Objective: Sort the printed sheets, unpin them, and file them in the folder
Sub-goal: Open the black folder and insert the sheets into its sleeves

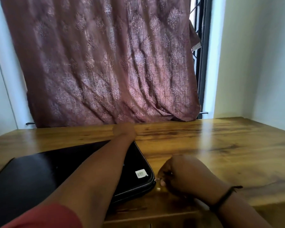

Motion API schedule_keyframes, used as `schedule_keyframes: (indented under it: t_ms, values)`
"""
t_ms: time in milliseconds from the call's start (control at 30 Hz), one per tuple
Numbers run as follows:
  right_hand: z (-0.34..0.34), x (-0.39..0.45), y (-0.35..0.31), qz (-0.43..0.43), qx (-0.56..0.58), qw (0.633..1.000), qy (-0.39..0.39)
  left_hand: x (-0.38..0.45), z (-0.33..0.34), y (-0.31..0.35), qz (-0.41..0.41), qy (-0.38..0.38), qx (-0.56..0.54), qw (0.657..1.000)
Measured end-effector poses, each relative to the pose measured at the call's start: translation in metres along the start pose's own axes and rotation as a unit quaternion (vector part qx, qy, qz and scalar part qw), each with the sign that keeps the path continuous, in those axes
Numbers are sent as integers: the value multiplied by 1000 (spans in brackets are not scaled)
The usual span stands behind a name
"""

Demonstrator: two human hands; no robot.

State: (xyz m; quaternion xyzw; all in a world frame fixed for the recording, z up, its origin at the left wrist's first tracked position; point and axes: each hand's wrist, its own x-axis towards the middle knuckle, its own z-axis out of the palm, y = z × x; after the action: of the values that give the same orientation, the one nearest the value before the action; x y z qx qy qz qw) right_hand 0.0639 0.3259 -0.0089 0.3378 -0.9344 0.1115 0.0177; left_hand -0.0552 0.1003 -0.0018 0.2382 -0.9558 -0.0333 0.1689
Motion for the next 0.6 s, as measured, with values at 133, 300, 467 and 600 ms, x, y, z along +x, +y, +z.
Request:
schedule_keyframes:
  t_ms: [133, 300, 467, 600]
  values:
    - [10, -2, -6, 40, 32, 996, 71, -10, -21, 6, 106, -49, 10, 993]
    - [13, 9, 11, 108, 48, 983, 140, -95, -79, -27, 311, -283, -48, 906]
    - [17, 25, 16, 153, 98, 969, 166, -158, -83, -105, 316, -151, 133, 927]
    - [20, 19, 4, 147, 134, 966, 165, -150, -82, -108, 307, -116, 135, 935]
